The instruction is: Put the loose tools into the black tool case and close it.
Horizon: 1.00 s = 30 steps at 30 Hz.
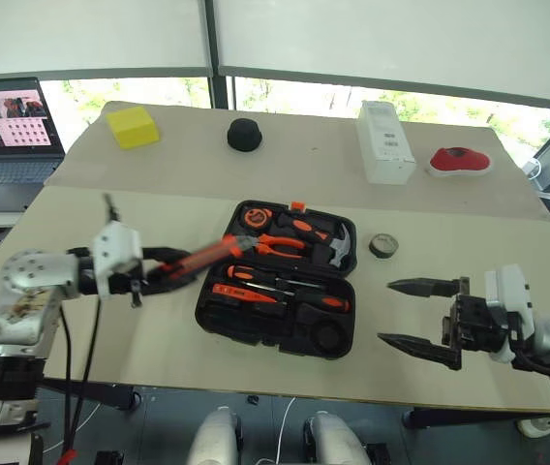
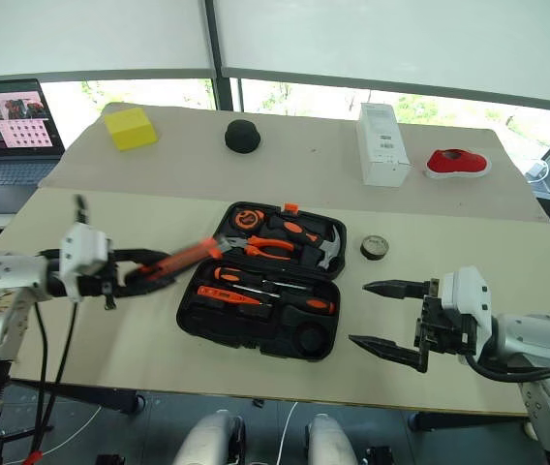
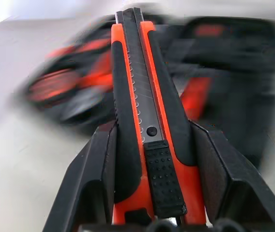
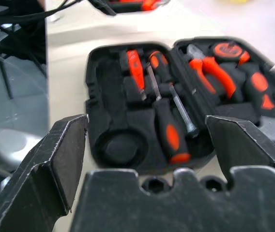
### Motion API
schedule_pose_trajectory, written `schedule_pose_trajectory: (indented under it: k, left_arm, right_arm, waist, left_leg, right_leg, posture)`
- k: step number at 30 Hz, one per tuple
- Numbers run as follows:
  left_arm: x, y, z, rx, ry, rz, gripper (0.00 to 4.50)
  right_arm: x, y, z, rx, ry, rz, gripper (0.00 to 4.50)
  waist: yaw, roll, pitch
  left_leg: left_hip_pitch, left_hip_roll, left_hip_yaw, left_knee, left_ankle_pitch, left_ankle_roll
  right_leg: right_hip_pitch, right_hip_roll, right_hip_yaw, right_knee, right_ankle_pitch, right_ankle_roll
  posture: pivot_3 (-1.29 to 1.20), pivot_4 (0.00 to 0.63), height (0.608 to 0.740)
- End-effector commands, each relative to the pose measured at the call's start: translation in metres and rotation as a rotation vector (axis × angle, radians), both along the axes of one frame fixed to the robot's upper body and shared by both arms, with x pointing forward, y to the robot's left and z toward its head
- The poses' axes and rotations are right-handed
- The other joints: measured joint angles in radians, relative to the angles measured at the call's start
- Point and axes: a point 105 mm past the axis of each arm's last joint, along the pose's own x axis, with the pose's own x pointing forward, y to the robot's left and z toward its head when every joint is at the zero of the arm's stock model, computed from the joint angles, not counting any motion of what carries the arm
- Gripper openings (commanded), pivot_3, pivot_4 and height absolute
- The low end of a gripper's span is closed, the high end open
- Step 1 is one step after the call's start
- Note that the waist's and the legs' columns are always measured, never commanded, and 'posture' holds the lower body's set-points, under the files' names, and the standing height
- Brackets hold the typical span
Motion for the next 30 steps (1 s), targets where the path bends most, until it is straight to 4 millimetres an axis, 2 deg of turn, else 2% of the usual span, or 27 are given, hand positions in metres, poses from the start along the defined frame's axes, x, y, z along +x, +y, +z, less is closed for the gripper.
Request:
schedule_pose_trajectory:
  k: [1, 6, 11, 21, 26, 29, 30]
  left_arm:
    - [-0.005, -0.025, -0.003, 0.095, -0.043, -0.116, 1.77]
    - [-0.007, -0.048, -0.023, 0.186, -0.018, -0.203, 1.77]
    - [-0.011, -0.044, -0.035, 0.265, -0.004, -0.258, 1.77]
    - [-0.001, -0.036, -0.044, 0.361, -0.022, -0.268, 1.77]
    - [0.002, -0.046, -0.044, 0.336, -0.021, -0.285, 1.77]
    - [0.0, -0.045, -0.05, 0.381, 0.0, -0.313, 1.77]
    - [0.001, -0.046, -0.049, 0.366, -0.002, -0.306, 2.27]
  right_arm:
    - [-0.007, -0.004, 0.005, -0.042, -0.025, 0.011, 4.5]
    - [-0.008, -0.003, 0.004, -0.032, -0.028, -0.013, 4.5]
    - [-0.009, -0.001, 0.005, -0.026, -0.036, -0.027, 4.5]
    - [-0.009, 0.002, 0.005, -0.02, -0.038, -0.036, 4.5]
    - [-0.006, 0.003, 0.006, -0.019, -0.041, -0.031, 4.5]
    - [-0.003, 0.004, 0.008, -0.016, -0.045, -0.024, 4.5]
    - [-0.002, 0.004, 0.008, -0.014, -0.046, -0.023, 4.5]
  waist:
    - [-0.002, 0.0, 0.0]
    - [-0.01, 0.0, 0.0]
    - [-0.012, 0.0, 0.0]
    - [-0.011, 0.0, 0.0]
    - [-0.01, 0.0, 0.0]
    - [-0.01, 0.0, 0.0]
    - [-0.009, 0.0, 0.0]
  left_leg:
    - [0.0, 0.0, 0.0, 0.0, 0.0, 0.0]
    - [0.0, 0.001, -0.001, 0.001, 0.0, 0.0]
    - [0.0, 0.001, -0.001, 0.001, 0.0, 0.0]
    - [0.0, 0.001, -0.001, 0.001, 0.0, 0.0]
    - [0.0, 0.001, -0.001, 0.001, 0.0, 0.0]
    - [0.0, 0.001, -0.001, 0.002, 0.0, 0.0]
    - [0.0, 0.001, -0.001, 0.002, 0.0, 0.0]
  right_leg:
    - [0.0, 0.0, 0.0, 0.0, 0.0, 0.0]
    - [0.0, 0.002, 0.001, 0.001, 0.0, 0.0]
    - [-0.001, 0.003, 0.001, 0.001, 0.0, 0.0]
    - [0.0, 0.003, 0.001, 0.001, 0.0, 0.0]
    - [0.0, 0.002, 0.001, 0.001, 0.0, 0.0]
    - [0.0, 0.002, 0.001, 0.001, 0.0, 0.0]
    - [0.0, 0.002, 0.001, 0.001, 0.0, 0.0]
  posture:
    - [0.0, 0.15, 0.74]
    - [0.0, 0.15, 0.74]
    - [0.0, 0.15, 0.74]
    - [0.0, 0.15, 0.74]
    - [0.0, 0.15, 0.74]
    - [0.0, 0.15, 0.74]
    - [0.0, 0.15, 0.74]
